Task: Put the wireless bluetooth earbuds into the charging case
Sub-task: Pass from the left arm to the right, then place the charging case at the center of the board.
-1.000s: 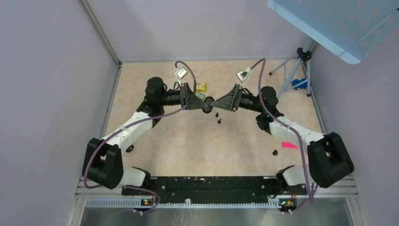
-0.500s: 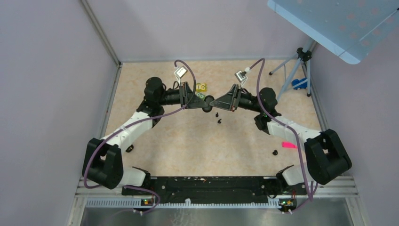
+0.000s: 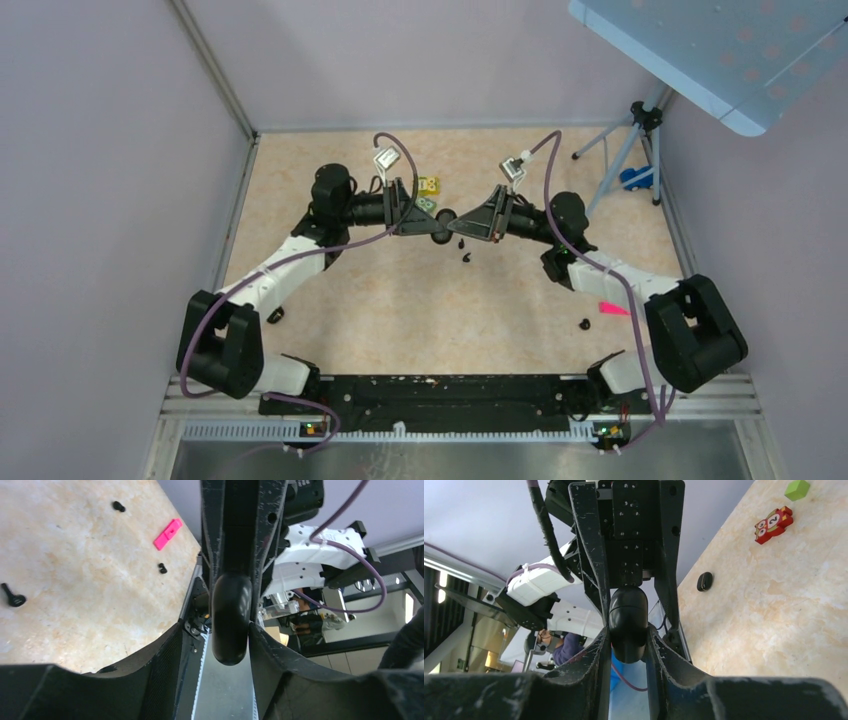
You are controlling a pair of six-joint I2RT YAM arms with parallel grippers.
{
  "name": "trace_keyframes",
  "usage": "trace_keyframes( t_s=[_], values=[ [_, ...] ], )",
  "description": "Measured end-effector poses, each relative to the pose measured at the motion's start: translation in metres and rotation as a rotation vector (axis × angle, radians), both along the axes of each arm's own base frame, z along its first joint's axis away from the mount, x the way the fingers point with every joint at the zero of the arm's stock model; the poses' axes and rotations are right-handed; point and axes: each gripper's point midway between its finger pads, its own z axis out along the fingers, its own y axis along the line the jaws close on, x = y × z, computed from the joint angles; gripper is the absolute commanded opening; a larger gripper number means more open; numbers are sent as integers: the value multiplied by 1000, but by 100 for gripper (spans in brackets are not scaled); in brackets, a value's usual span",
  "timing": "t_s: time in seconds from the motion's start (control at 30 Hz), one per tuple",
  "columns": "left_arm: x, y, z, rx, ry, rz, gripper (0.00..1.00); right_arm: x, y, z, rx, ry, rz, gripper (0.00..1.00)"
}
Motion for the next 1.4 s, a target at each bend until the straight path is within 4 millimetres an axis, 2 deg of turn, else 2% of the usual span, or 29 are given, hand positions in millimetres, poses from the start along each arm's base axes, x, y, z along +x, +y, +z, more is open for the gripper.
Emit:
trace_keyframes(
  t_s=[0.23,0.47,0.67,1.0,1.23,1.4],
  values=[
    [14,7,-20,82,15,74,72,4,-3,-15,-62,44,-38,0],
    [23,12,-35,147,12,146,73,8,-7,-37,-154,91,-88,0],
    [27,16,-36,167,-1,181,73,9,-10,-59,-230,139,-110,0],
    [27,19,-47,208,5,188,72,9,-14,-62,-254,154,-134,0],
    [22,19,-55,323,-57,170,77,28,-34,-92,-410,260,-228,0],
    [19,24,-67,378,-54,172,77,36,-62,-130,-556,339,-289,0]
  ],
)
